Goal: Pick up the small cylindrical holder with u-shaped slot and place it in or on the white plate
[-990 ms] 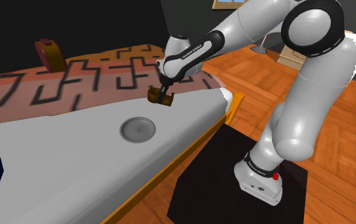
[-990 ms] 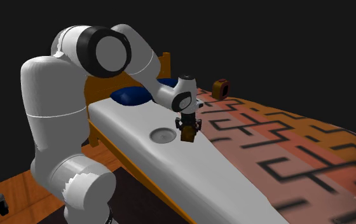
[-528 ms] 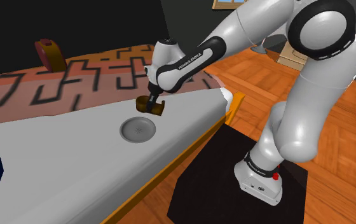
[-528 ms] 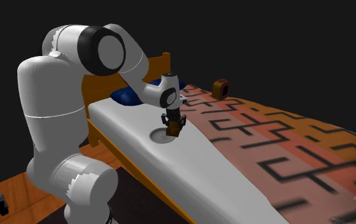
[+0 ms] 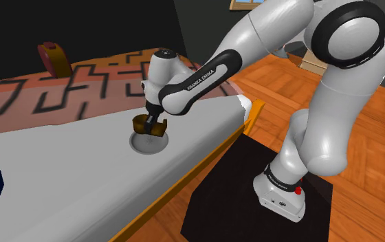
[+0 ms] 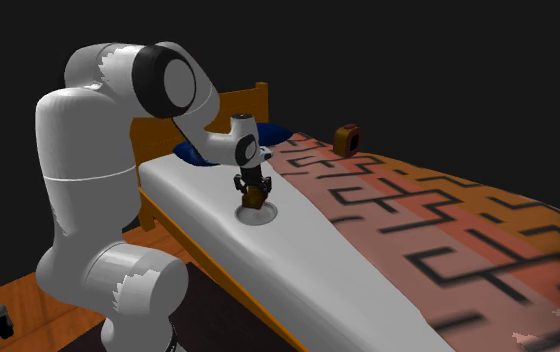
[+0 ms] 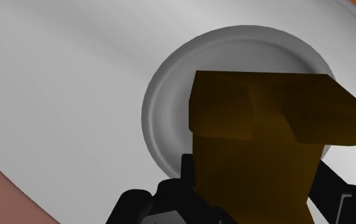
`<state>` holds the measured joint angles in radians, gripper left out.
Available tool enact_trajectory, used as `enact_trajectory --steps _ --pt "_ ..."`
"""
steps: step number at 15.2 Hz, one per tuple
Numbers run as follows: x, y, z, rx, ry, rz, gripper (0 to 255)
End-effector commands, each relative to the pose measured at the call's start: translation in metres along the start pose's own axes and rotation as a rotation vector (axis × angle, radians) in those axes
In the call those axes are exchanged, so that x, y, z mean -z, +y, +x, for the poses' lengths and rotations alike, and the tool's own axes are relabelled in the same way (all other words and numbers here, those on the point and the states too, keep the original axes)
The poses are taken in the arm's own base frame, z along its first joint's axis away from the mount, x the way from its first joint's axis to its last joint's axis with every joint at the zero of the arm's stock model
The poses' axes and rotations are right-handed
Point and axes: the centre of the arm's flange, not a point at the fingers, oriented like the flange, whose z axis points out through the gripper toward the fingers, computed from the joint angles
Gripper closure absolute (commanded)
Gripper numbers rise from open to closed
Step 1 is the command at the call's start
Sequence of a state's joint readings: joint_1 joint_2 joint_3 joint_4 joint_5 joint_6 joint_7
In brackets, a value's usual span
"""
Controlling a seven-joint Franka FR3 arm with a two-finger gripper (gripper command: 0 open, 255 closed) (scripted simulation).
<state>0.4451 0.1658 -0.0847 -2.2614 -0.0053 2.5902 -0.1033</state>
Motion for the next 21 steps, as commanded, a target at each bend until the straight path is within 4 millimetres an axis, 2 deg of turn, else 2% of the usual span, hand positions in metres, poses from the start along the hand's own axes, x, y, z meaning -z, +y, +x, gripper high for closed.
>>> enact_trajectory --steps 1,11,18,19,21 --pt "-0.008 -0.004 0.000 -0.002 0.001 0.000 255" --pt "-0.059 -0.006 -0.009 -0.002 0.001 0.000 255" --pt "-0.059 -0.006 -0.008 -0.002 0.001 0.000 255" --pt "-0.059 -0.006 -0.008 -0.002 0.001 0.000 0" --pt "-0.059 -0.006 -0.008 -0.002 0.001 0.000 0"
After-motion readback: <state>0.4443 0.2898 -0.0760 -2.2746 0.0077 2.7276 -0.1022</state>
